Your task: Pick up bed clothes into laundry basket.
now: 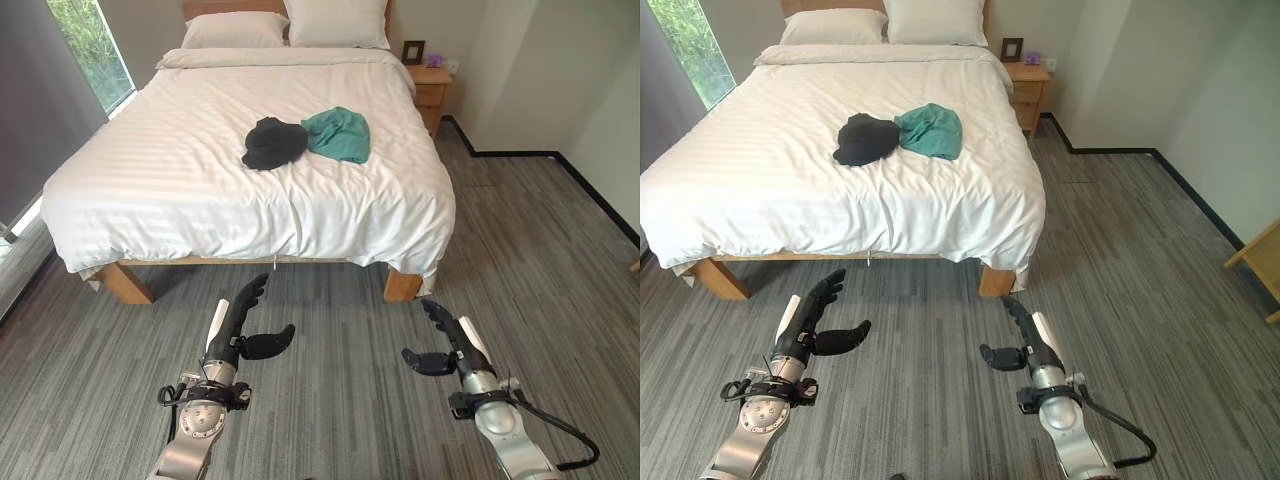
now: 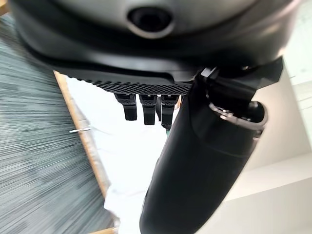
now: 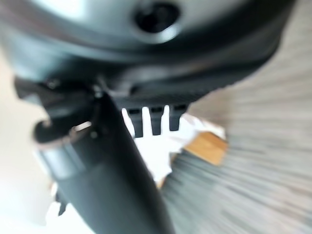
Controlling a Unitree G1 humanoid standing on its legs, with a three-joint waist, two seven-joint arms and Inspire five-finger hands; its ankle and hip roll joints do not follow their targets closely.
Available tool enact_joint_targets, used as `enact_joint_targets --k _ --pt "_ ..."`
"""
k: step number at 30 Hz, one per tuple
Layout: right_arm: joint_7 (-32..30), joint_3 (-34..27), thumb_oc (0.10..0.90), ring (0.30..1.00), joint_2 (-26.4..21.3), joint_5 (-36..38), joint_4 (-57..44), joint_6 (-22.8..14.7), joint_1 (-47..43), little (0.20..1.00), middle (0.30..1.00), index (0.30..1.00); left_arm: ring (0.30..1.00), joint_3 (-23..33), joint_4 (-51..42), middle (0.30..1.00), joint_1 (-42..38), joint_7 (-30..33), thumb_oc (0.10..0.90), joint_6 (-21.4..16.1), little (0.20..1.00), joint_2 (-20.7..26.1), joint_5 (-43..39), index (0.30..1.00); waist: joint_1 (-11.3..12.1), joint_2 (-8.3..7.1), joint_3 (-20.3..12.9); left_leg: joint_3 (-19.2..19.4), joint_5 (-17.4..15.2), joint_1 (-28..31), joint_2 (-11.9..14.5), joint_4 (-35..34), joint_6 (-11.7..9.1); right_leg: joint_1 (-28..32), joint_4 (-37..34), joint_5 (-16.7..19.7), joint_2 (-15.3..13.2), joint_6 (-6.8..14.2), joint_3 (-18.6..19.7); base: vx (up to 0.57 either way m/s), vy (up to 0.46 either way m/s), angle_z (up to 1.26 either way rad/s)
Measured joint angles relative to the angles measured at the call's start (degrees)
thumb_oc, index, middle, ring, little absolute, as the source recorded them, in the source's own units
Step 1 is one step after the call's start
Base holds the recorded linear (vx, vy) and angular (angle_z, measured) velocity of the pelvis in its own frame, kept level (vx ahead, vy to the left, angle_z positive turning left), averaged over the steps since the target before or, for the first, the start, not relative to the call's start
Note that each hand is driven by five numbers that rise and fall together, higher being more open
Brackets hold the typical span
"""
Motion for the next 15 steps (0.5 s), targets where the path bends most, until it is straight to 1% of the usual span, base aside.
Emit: enact_joint_targets --k 4,6,10,15 --pt "1.44 -0.03 0.8 0.9 0.01 -0.29 -0.17 0.16 1.83 0.9 0.9 0.9 0.9 -0.04 0.24 0.9 2.77 -1.04 0.8 0.57 0.9 -0.17 0.53 0.9 0.04 -0.4 0.46 0.06 -0.27 -0.11 0.03 -0.02 -0.13 -0.13 -0.08 -0.19 0.02 0.29 0.08 0.01 0.003 0.0" --pt "1.46 -0.08 0.8 0.9 -0.01 -0.58 -1.43 0.33 1.82 0.9 0.9 0.9 0.9 -0.04 0.39 0.9 2.82 -1.02 0.8 1.05 0.9 -0.27 0.5 0.9 0.14 -0.48 0.85 0.06 -0.26 -0.23 0.03 0.01 -0.09 -0.31 0.02 -0.06 0.04 0.11 0.1 -0.07 0.007 -0.01" --pt "1.44 -0.32 0.8 0.9 -0.04 -2.54 -6.5 0.38 1.67 0.9 0.9 0.9 0.9 0.03 0.41 0.9 2.82 -0.9 0.8 2.18 0.9 -0.23 0.54 0.9 0.24 -0.49 1.12 0.18 -0.18 -1.2 0.0 0.0 -0.06 -1.33 0.02 0.19 0.0 0.39 0.19 -0.01 0.01 0.0" --pt "1.12 -0.69 0.8 0.9 -0.72 -4.5 -7.31 0.58 -0.08 0.9 0.9 0.9 0.9 0.43 0.4 0.9 2.73 -0.82 0.8 2.99 0.9 -0.2 1.08 0.9 0.43 -0.68 2.16 0.39 -0.18 -1.28 0.06 0.01 -0.05 -1.76 0.58 0.33 0.0 0.32 0.22 -0.01 0.01 -0.01"
